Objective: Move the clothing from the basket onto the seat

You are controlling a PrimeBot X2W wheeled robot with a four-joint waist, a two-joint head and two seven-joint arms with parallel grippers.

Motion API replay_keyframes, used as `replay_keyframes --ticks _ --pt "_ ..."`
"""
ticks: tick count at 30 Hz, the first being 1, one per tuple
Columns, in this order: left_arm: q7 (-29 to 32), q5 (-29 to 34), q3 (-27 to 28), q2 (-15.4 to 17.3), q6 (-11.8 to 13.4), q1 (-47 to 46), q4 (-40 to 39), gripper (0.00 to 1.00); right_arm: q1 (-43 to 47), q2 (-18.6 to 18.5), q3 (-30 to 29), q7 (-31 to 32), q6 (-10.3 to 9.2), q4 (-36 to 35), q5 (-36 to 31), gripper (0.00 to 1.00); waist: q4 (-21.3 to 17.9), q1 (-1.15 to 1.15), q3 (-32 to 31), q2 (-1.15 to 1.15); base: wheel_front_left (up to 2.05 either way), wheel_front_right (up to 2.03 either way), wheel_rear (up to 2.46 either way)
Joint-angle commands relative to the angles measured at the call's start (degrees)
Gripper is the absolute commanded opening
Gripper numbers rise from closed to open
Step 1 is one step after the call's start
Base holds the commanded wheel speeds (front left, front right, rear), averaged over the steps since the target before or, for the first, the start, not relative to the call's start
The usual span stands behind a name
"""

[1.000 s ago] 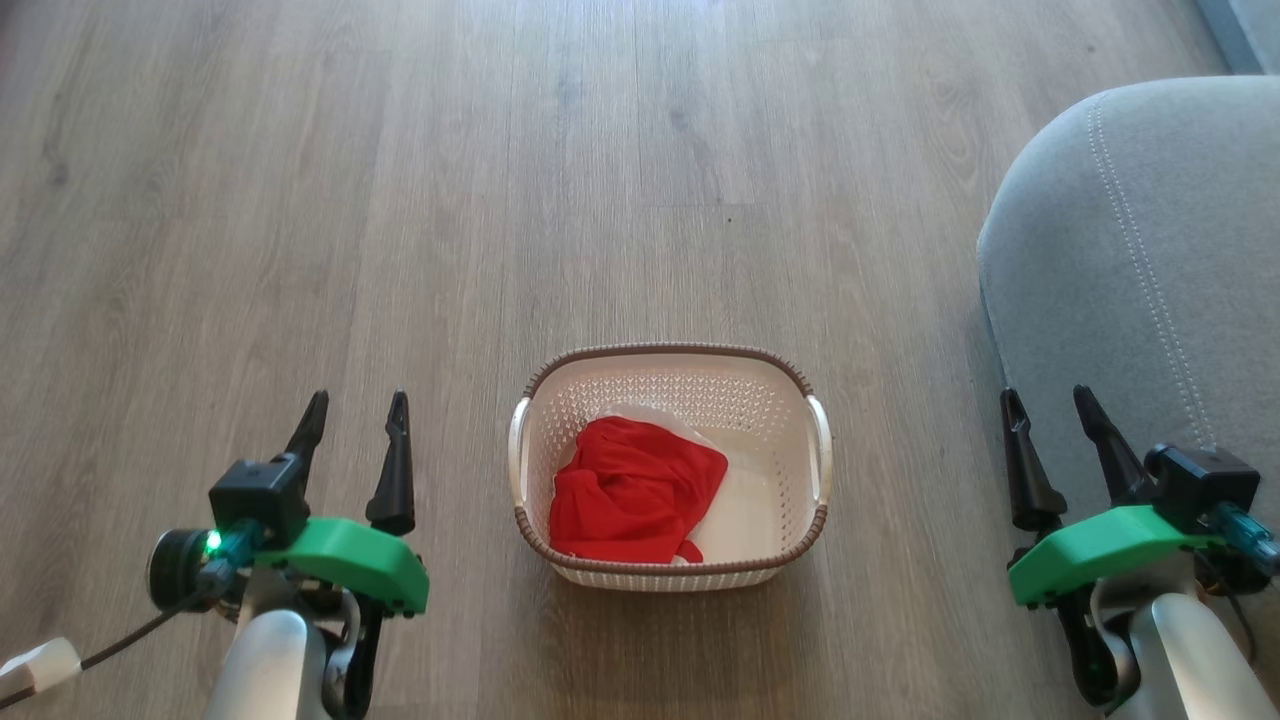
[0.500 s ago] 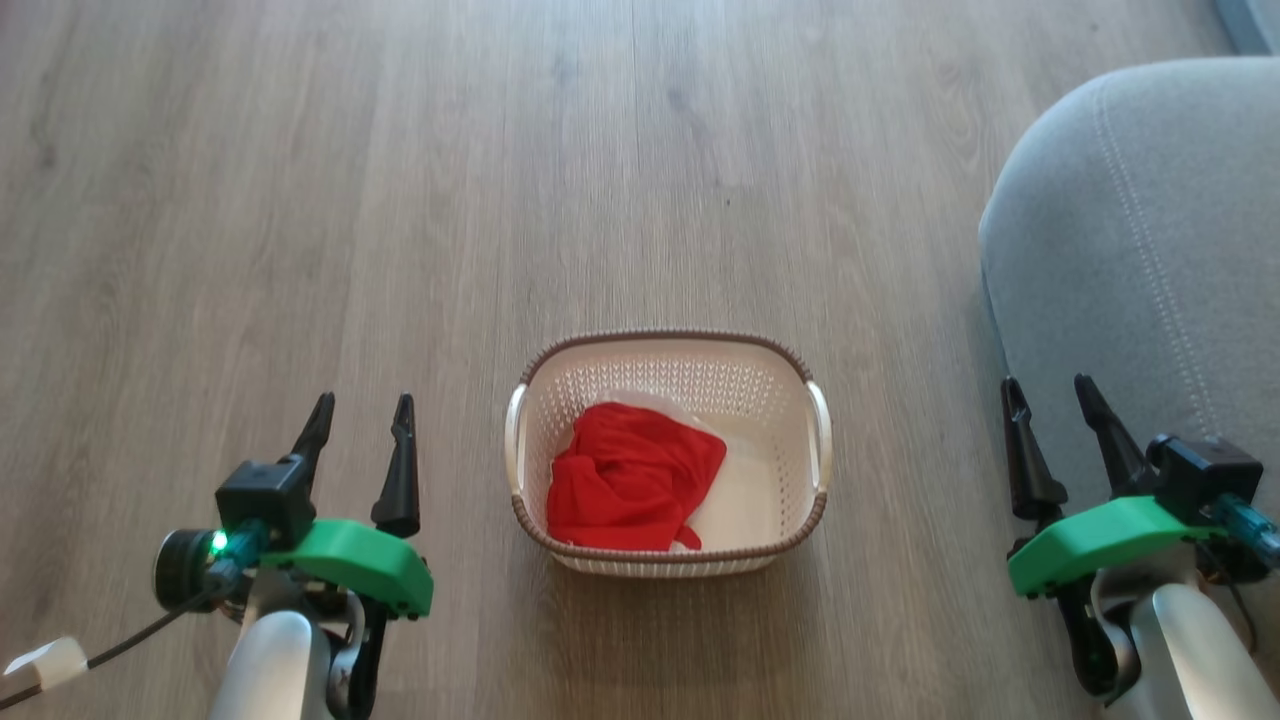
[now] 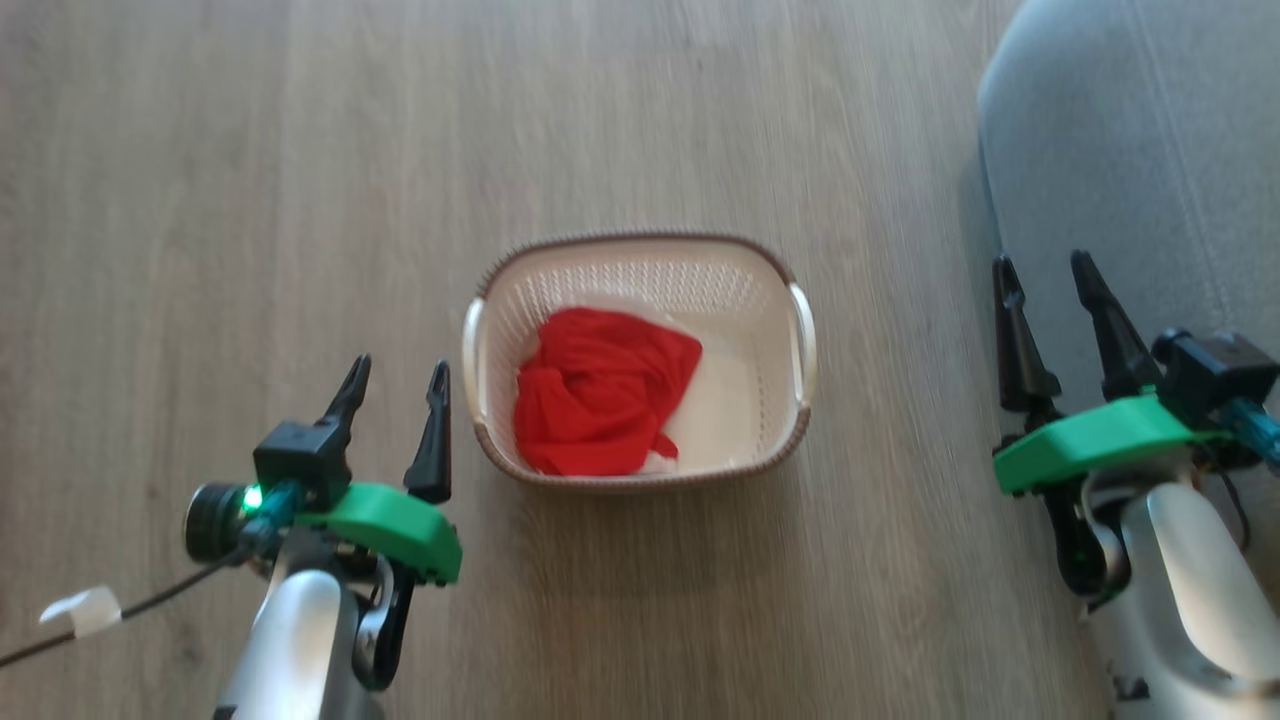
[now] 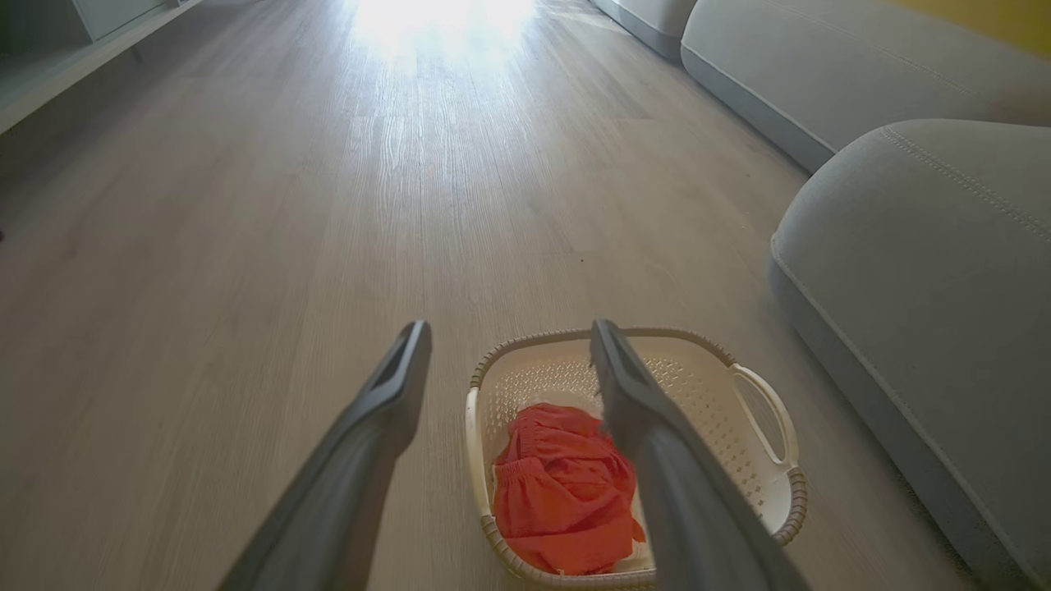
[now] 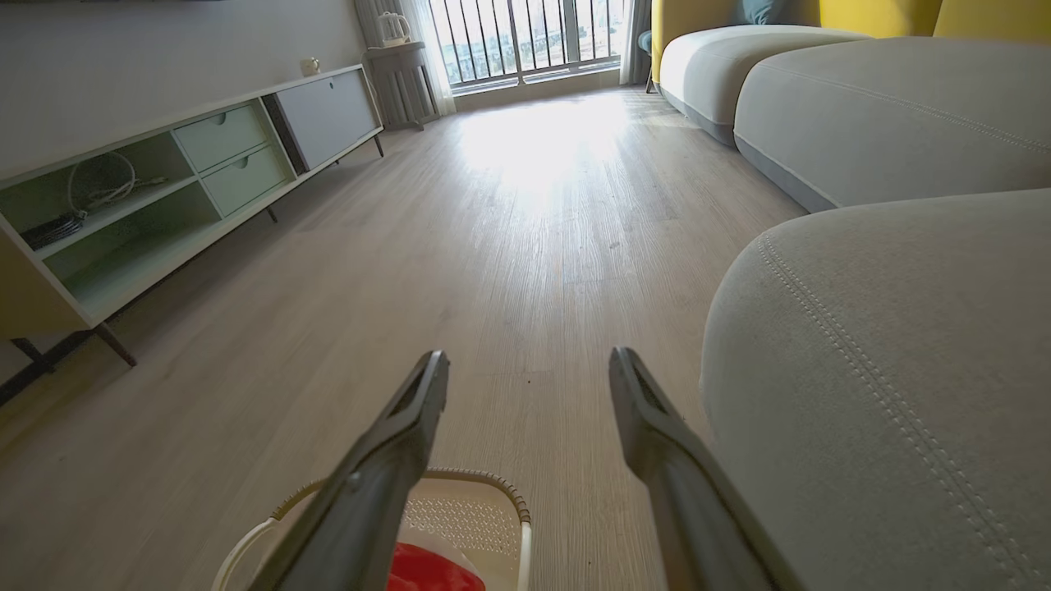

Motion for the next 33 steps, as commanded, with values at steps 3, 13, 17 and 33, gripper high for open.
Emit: replay_keyframes --ticks 3,13,17,33 --pt "-0.3 -0.3 0.7 0.5 0.5 -3.2 -0.8 1.00 -2.9 0.3 1.8 -0.4 -0.01 -2.3 0.5 1.00 -2.6 0.00 5.1 0.00 0.00 0.00 0.00" --pt "-0.3 1.5 -1.9 0.5 0.4 -9.6 3.9 1.00 -9.3 1.3 3.2 -0.4 -0.01 -4.8 1.3 1.00 -7.3 0.00 15.4 0.00 0.00 0.00 0.00" --pt "-0.3 3.1 -2.5 0.5 -0.2 -13.2 6.9 1.00 -11.8 2.2 4.1 -0.4 -0.01 -6.4 1.8 1.00 -9.6 0.00 19.3 0.00 0.00 0.00 0.00" --pt "0.0 11.7 -7.9 2.7 -0.1 -33.5 30.4 1.00 -15.9 4.7 7.2 -0.4 -0.01 -9.0 3.6 1.00 -16.8 0.00 29.5 0.00 0.00 0.00 0.00"
